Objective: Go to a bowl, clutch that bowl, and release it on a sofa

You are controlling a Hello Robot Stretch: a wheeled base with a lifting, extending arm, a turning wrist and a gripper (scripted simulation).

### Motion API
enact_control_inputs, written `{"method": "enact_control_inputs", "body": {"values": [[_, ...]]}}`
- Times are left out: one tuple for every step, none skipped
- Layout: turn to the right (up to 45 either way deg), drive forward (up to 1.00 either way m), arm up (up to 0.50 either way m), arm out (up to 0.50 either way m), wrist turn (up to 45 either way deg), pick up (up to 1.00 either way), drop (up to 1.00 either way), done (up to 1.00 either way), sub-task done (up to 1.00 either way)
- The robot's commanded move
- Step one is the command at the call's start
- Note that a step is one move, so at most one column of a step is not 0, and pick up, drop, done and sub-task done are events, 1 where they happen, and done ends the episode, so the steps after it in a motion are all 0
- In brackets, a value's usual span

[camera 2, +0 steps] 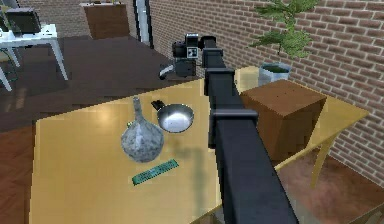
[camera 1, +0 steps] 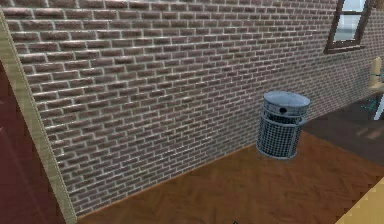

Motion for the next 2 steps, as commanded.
{"method": "enact_control_inputs", "body": {"values": [[0.0, 0.0, -0.28, 0.0, 0.0, 0.0, 0.0, 0.0, 0.0], [0.0, 0.0, 0.0, 0.0, 0.0, 1.0, 0.0, 0.0, 0.0]]}}
